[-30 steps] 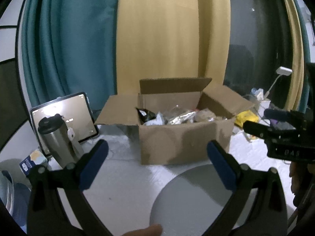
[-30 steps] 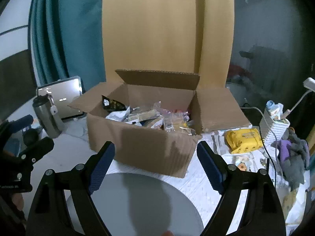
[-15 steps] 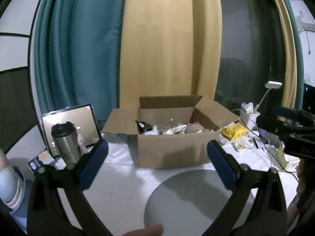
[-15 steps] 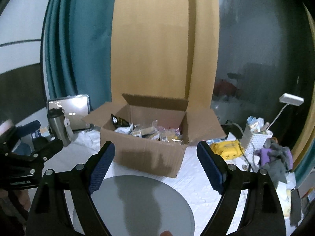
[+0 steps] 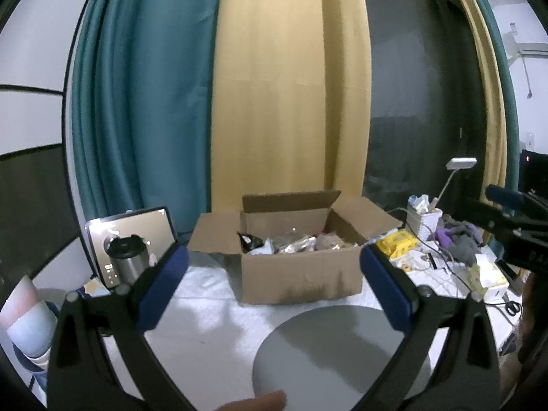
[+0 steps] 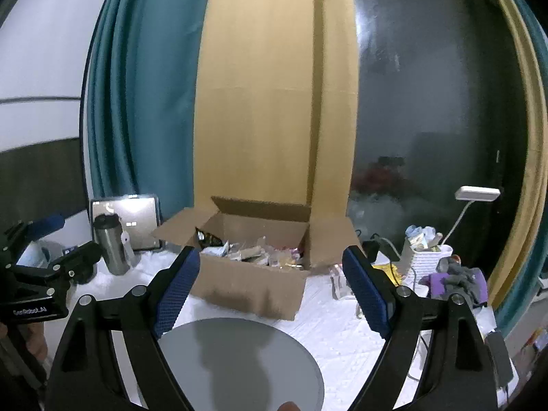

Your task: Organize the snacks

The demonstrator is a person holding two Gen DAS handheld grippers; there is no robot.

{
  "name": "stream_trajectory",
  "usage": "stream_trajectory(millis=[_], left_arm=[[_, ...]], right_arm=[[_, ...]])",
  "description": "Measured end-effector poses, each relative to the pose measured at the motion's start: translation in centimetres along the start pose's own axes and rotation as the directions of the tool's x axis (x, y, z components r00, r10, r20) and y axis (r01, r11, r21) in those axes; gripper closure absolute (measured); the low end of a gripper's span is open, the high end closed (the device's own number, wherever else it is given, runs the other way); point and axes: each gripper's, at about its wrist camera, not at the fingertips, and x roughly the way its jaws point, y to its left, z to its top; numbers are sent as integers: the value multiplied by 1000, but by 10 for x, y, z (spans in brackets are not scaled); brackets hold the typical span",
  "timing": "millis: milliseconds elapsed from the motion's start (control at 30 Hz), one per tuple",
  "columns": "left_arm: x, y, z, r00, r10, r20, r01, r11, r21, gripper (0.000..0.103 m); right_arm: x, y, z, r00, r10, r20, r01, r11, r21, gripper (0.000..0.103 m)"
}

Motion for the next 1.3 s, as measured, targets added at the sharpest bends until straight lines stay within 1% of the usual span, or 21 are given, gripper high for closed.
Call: stream_trajectory(millis=[133,300,967,1300], left_arm=[[-7,-6,3,1000,-5,26,4,1000,16,2],[-9,-10,3,999,-19,28,18,1000,15,2],[-10,-11,2,999,-11,32,11,1000,15,2],[-10,-10,3,999,-20,29,19,999,27,2]], right_arm=[[-14,-5,-3,1000,-11,15,11,1000,5,16],[-20,-11,-7,1000,-24,13,23,999,22,16],[-18,-11,-8,1000,-19,7,19,1000,17,16],[-18,-15,-11,1000,-20,1,20,1000,23,16]])
